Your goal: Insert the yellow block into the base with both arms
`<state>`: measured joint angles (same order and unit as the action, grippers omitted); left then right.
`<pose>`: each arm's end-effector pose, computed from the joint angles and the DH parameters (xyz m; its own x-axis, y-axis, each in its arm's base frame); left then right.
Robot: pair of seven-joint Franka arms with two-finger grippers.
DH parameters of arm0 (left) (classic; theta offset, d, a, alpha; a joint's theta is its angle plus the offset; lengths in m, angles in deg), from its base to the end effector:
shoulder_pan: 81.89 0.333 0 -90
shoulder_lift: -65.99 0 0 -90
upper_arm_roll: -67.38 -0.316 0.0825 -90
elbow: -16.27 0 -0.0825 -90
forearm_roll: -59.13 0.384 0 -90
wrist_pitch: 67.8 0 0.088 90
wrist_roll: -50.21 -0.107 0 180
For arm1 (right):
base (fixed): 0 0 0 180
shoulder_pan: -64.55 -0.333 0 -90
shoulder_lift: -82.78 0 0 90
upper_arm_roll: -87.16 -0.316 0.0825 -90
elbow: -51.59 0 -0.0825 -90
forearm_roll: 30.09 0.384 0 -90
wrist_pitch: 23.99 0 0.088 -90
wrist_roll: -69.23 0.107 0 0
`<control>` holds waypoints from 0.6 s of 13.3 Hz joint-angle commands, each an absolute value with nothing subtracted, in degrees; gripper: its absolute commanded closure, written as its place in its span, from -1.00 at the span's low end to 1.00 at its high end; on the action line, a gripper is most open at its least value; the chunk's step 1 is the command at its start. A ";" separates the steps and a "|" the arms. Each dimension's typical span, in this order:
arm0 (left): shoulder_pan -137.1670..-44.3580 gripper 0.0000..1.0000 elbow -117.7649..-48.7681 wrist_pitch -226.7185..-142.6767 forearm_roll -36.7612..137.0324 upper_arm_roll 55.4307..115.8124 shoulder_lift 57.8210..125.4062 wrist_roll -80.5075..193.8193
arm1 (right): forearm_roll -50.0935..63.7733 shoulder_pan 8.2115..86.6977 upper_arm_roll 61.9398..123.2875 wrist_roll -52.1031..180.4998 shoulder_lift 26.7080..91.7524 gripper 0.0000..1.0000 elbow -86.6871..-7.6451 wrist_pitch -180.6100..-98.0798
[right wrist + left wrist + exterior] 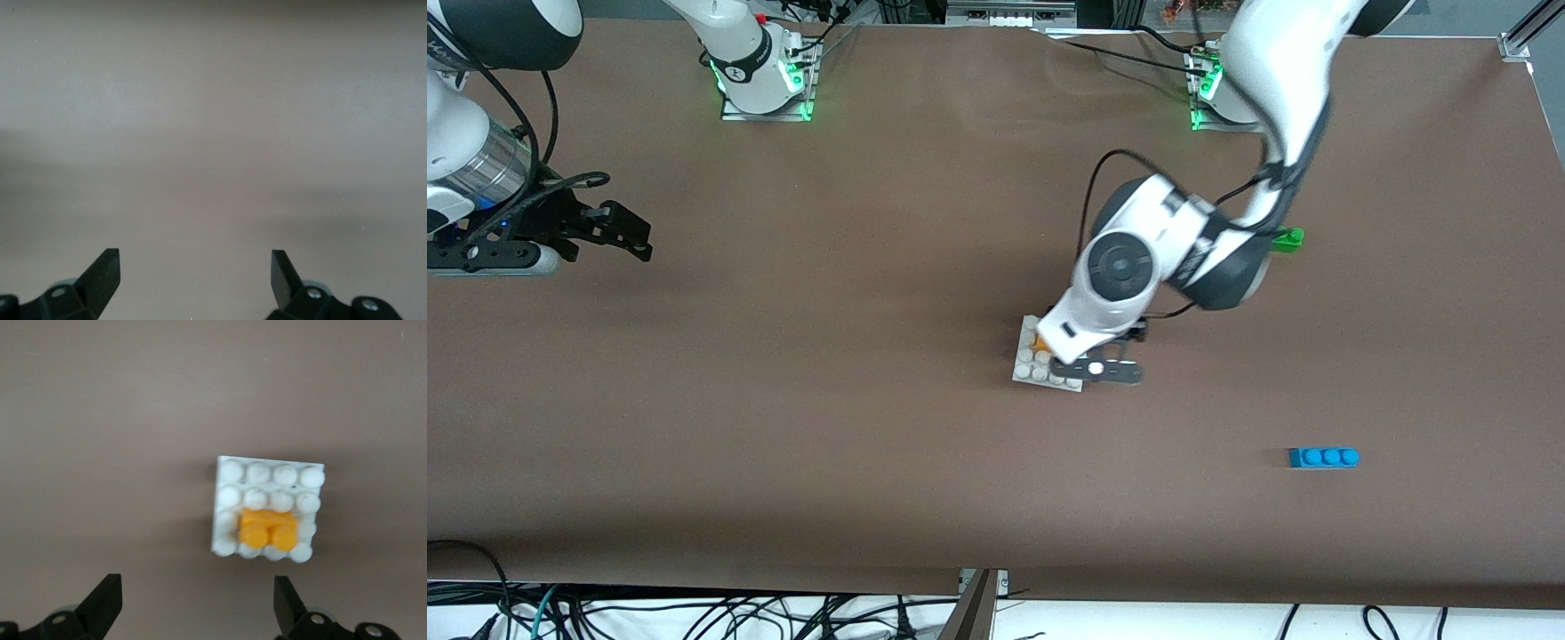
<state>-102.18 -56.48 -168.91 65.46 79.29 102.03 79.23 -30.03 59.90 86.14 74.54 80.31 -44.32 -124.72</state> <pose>0.6276 -0.3436 0.3829 0.9923 -0.0491 -0.1139 -0.0545 -0.9975 -0.0441 0.5774 0.0572 0.5675 0.9992 0.0060 0.0407 0.0062 -1.0000 -0.0056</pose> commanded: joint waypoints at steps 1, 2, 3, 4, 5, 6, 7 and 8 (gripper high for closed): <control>-97.90 -1.00 -58.70 -161.69 64.14 79.34 94.31 77.03 | -30.18 59.98 85.85 74.77 79.97 -1.00 -43.07 -123.66; -95.54 -1.00 -58.70 -159.06 64.05 79.42 92.03 73.62 | -30.18 59.98 85.85 74.77 80.06 -1.00 -43.07 -123.92; -93.51 -1.00 -58.70 -157.11 63.35 79.25 90.18 70.54 | -30.18 59.90 85.59 74.68 80.06 -1.00 -43.07 -123.92; -90.44 -1.00 -58.70 -155.18 61.95 79.25 88.51 67.03 | -30.18 59.89 85.50 74.68 80.06 -1.00 -43.07 -123.92; -87.54 -1.00 -58.70 -153.77 60.46 79.25 87.19 64.21 | -30.18 59.89 85.49 74.77 80.06 -1.00 -43.07 -124.01; -84.99 -1.00 -58.70 -152.89 59.40 79.25 85.69 62.09 | -30.18 59.89 85.49 74.77 80.06 -1.00 -43.07 -124.01; -82.53 -1.00 -59.48 -152.01 58.09 79.25 84.03 60.24 | -30.18 59.89 85.49 74.77 80.06 -1.00 -43.07 -124.01; -81.89 -1.00 -61.58 -151.91 57.72 78.64 80.88 59.27 | -30.09 59.81 85.49 74.77 80.06 -1.00 -43.07 -123.83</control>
<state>-84.33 -56.99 -152.44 59.83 78.70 86.53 62.60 -30.03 59.85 85.69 74.54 80.31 -44.25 -124.73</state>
